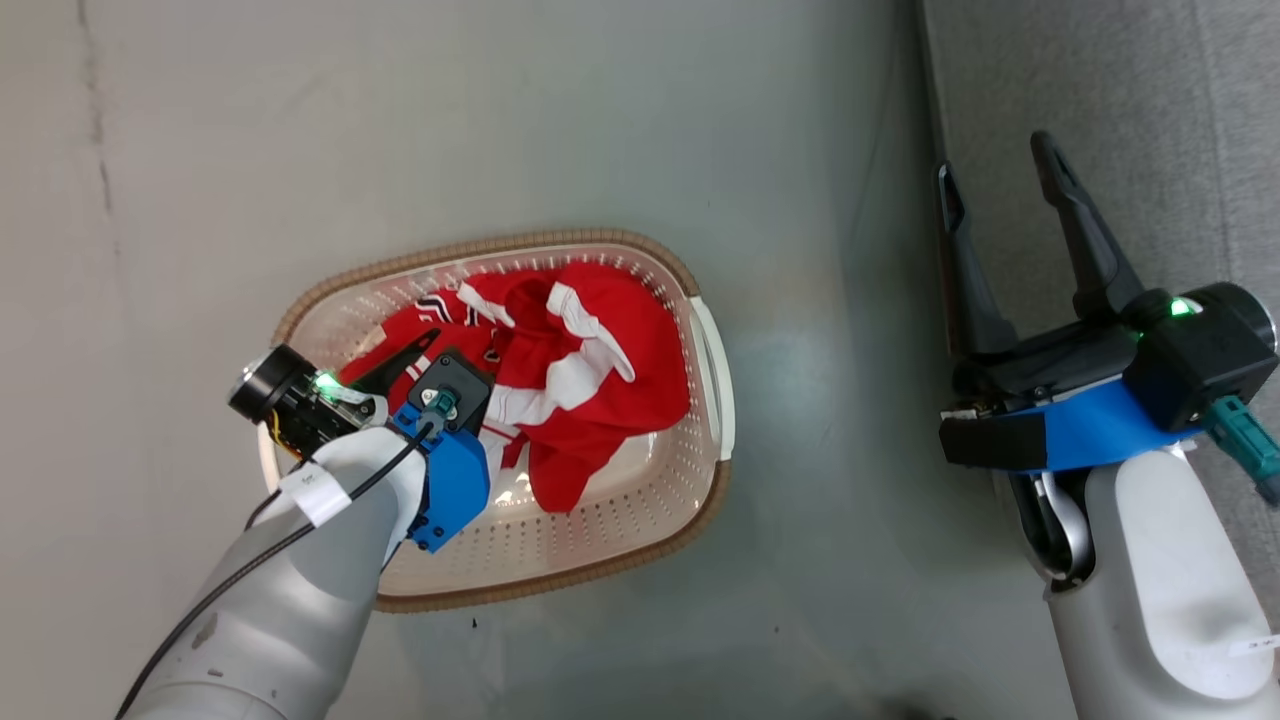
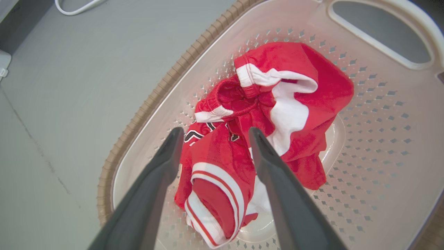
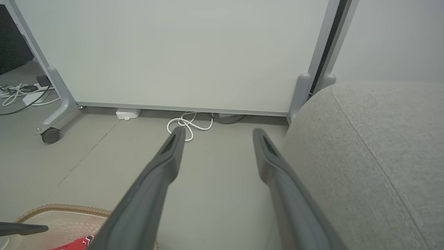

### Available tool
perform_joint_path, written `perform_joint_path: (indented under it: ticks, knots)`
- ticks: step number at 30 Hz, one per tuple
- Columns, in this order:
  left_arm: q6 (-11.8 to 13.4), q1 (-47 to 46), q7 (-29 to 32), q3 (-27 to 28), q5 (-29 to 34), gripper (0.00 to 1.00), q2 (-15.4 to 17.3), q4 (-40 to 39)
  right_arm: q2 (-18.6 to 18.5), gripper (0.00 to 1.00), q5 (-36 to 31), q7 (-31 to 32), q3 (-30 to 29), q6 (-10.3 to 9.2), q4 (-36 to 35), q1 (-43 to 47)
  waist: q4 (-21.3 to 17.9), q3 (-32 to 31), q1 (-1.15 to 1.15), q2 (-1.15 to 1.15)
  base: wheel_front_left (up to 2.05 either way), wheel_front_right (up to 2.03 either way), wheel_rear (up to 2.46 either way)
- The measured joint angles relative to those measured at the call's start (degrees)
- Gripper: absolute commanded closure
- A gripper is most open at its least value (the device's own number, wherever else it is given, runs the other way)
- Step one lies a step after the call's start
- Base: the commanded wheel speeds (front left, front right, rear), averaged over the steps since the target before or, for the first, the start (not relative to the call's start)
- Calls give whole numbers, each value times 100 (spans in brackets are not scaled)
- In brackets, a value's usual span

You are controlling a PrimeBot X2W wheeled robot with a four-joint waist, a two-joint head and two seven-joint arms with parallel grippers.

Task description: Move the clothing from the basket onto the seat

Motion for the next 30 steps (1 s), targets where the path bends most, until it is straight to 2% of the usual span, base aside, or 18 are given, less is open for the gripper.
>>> perform_joint_path:
  ticks: [11,23,30]
  knots:
    - [-7,-546,644,-594,405,0,186,224,-35,0,-48,0,-3,0,-231,-199,-24,767,0,0,0,0,0]
    - [-29,-884,1518,-1076,532,0,300,267,-31,0,-93,0,-48,0,-488,-288,-74,1362,0,0,0,0,0]
    - [-29,-1105,1820,-1237,492,0,339,269,-30,0,-135,0,-87,0,-683,-313,-87,1705,0,0,0,0,0]
